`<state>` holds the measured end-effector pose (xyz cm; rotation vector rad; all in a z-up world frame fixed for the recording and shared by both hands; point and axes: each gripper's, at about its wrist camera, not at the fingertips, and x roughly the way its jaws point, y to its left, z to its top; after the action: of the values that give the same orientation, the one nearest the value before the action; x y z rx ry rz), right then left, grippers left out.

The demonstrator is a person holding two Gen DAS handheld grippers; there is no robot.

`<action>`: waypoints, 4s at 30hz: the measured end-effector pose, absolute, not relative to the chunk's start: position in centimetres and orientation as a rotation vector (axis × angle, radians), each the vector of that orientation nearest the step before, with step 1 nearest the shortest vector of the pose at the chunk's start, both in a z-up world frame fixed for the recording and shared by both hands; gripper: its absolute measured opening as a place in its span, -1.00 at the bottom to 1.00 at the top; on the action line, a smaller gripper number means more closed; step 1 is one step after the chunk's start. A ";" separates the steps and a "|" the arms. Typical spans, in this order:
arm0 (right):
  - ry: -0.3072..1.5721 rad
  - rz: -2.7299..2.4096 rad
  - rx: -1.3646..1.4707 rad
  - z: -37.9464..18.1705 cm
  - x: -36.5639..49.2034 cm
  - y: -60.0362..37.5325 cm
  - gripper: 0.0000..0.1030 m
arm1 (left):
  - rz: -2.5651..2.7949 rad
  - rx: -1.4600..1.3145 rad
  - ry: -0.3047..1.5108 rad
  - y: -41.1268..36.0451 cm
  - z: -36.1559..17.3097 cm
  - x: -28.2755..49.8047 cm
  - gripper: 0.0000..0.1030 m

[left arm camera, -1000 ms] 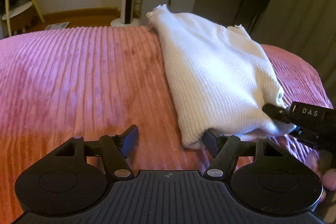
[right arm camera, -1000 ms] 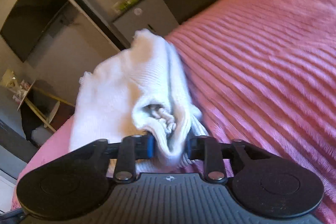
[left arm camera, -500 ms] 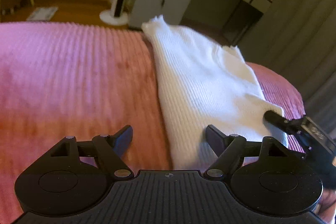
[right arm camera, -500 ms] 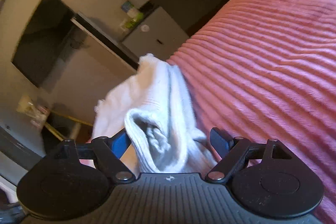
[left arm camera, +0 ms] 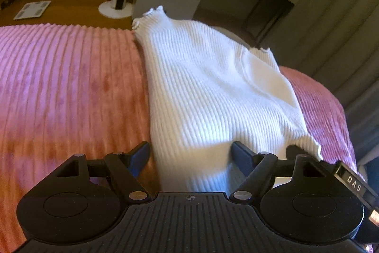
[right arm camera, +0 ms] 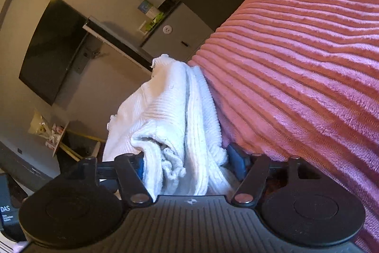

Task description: Fold small clothes

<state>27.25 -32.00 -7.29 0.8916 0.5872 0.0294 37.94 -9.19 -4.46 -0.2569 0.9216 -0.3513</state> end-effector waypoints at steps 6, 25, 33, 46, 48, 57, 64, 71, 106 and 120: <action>0.590 0.029 0.940 -7.4 27.0 -32.1 -0.07 | -0.365 -0.187 0.891 -10.3 -4.0 37.8 0.37; 0.571 0.019 0.916 -6.3 27.0 -30.5 -0.15 | -0.387 -0.244 0.848 -9.2 -2.5 37.5 -0.24; 0.576 0.174 0.838 -3.9 27.6 -27.2 -0.16 | -0.348 -0.145 0.717 -6.7 1.4 33.6 -0.26; 0.756 0.381 0.699 -2.0 25.6 -19.2 -0.15 | -0.194 -0.211 0.752 1.8 1.0 26.5 -0.25; 0.775 0.377 0.680 -1.5 24.8 -18.4 -0.15 | -0.188 -0.200 0.763 2.6 0.8 25.6 -0.25; 0.793 0.291 0.670 -1.1 19.6 -18.3 0.16 | -0.099 -0.113 0.791 4.1 -0.3 21.2 0.05; 0.732 0.270 0.730 1.3 15.9 -20.3 0.26 | -0.097 -0.092 0.832 2.9 -2.1 16.2 0.37; 0.812 0.258 0.752 -0.1 15.9 -19.1 0.38 | -0.073 -0.027 0.887 1.6 -4.4 16.8 0.40; 0.579 0.337 0.388 6.1 18.0 -14.1 -0.49 | 0.021 -0.085 0.716 3.5 0.9 18.2 0.12; 0.636 0.353 0.138 1.9 19.2 -11.1 -0.51 | 0.041 -0.047 0.548 3.4 5.8 19.3 0.65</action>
<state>19.20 -11.10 1.91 0.1377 0.6356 0.3534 19.32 3.43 5.77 -0.0465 0.5476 0.0406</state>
